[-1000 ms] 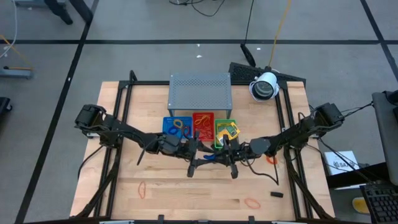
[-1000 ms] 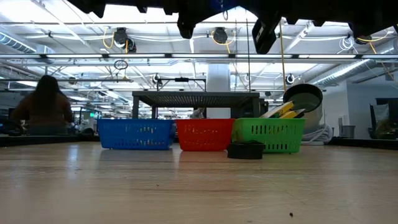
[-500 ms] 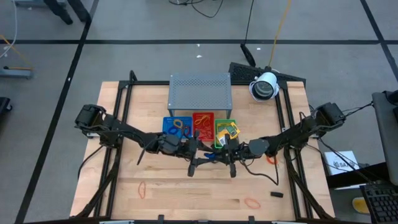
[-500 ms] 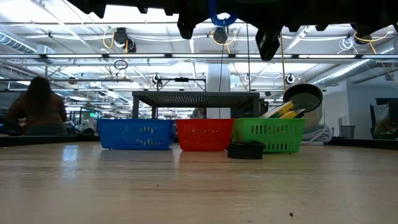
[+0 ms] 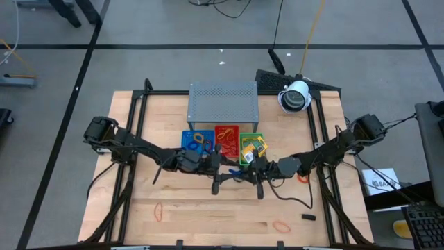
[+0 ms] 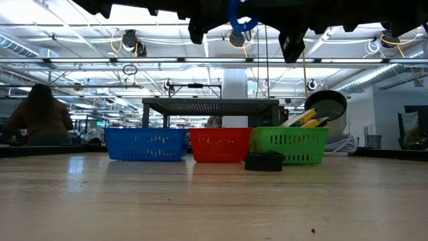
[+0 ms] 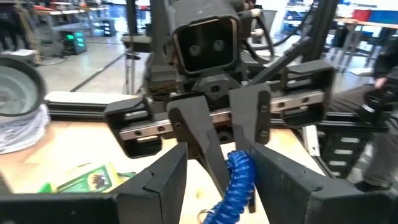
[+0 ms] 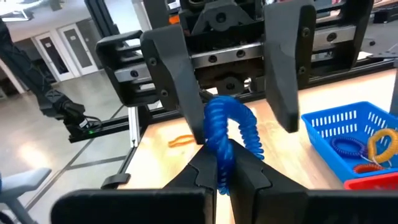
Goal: Pick & Place Office Desk Supplies
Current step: Put the blue spring keychain into the blue bin
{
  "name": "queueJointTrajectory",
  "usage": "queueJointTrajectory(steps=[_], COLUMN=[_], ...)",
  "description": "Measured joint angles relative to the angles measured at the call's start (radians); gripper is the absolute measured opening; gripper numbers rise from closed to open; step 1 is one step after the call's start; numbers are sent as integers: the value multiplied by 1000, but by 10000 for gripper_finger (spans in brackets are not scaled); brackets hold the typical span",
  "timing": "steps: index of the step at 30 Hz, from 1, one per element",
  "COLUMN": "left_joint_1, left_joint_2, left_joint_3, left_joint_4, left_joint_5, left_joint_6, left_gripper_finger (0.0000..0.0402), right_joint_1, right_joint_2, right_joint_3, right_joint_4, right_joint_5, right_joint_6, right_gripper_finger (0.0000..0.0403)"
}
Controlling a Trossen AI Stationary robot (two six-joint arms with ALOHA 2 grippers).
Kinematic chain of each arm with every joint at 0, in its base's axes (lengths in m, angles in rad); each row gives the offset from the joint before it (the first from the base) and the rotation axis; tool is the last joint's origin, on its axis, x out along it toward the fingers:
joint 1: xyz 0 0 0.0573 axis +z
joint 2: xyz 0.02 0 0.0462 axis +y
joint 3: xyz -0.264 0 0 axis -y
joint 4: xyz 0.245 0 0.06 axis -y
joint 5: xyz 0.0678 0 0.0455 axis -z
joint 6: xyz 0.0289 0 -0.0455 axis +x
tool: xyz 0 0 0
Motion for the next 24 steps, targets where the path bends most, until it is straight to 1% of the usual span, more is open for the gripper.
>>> queueJointTrajectory(steps=[4,9,18,21,24], left_joint_1=[0,0,0,0,-1], left_joint_2=[0,0,-2,-2,-2], left_joint_3=[0,0,0,0,0], left_joint_4=[0,-2,-39,-41,-41], left_joint_5=[-26,-18,-2,0,6], left_joint_6=[-1,0,-1,5,10], left_gripper_finger=[179,179,178,160,114], right_joint_1=[0,0,0,0,0], right_joint_2=[0,0,1,1,1], right_joint_3=[0,0,-1,-1,-1], right_joint_4=[0,1,5,5,5], right_joint_5=[2,25,25,25,27], right_joint_6=[0,-8,-19,-19,-19], right_gripper_finger=[9,9,9,9,9])
